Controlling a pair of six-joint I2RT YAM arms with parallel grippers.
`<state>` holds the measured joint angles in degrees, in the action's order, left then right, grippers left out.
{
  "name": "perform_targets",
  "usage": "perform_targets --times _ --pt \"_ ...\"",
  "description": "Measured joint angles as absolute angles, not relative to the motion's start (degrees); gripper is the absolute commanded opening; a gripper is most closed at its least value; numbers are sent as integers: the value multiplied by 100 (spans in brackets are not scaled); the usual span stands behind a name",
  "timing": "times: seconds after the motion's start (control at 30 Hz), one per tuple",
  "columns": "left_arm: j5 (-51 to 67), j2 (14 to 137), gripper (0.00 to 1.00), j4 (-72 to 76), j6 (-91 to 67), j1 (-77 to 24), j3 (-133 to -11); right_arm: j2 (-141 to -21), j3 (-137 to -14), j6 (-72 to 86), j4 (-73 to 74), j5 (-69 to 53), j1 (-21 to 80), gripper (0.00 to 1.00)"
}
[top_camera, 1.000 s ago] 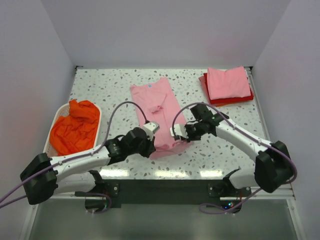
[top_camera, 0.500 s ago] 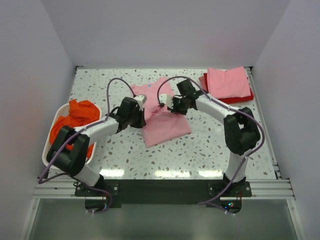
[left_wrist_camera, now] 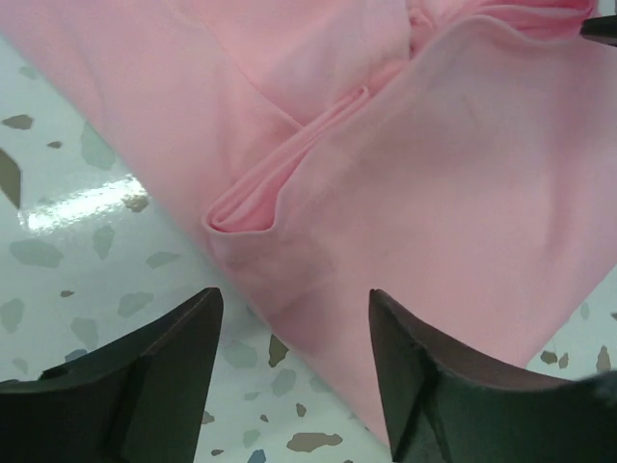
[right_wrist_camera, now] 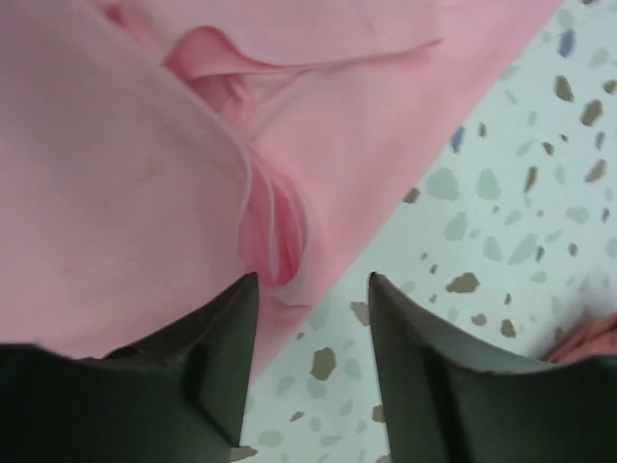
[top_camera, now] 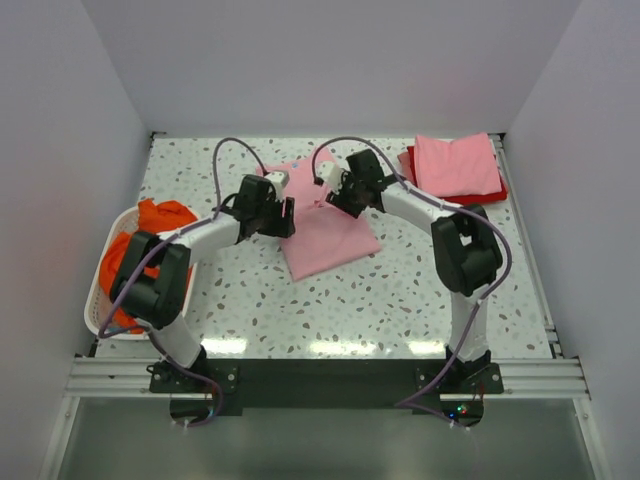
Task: Fold and stack the t-shirts
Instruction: Fold the tshirt
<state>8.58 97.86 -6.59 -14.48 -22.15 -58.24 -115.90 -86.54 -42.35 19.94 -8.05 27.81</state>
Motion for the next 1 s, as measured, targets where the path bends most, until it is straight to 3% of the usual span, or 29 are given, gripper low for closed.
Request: perform_targets --times 0.03,0.13,0.2,0.27,0.4,0.5,0.6,0.73,1.0 --pt "701 9789 79 -701 -1431 -2211 -5850 -11638 -8670 -3944 1782 -582 2781 62" --pt "78 9618 96 -735 -1308 -2196 -5951 -11789 -8921 -3144 1437 25 2751 62" --pt "-226 9317 99 -735 -1160 -2178 -5992 -11773 -9002 -2665 1247 119 2659 62" --pt "-353 8827 98 -735 -950 -2165 -6045 -11671 -9015 -2401 1229 -130 2499 63" --pt "305 7841 89 -742 -233 -2141 -6130 -11476 -9220 -3159 2320 -1962 1966 67" --pt "1055 7277 90 -685 458 -2340 -5863 -11365 -9341 -4917 3889 -3153 1645 76" --pt "1363 6901 89 -692 1385 -3050 -5061 -11041 -8659 -6346 4718 -3776 1632 85" --pt "1492 7035 89 -794 2324 -3828 -4108 -10541 -7448 -7113 4788 -3918 1813 88" --pt "1017 7911 86 -631 3033 -4134 -3896 -10466 -6965 -7247 3916 -3564 2038 84"
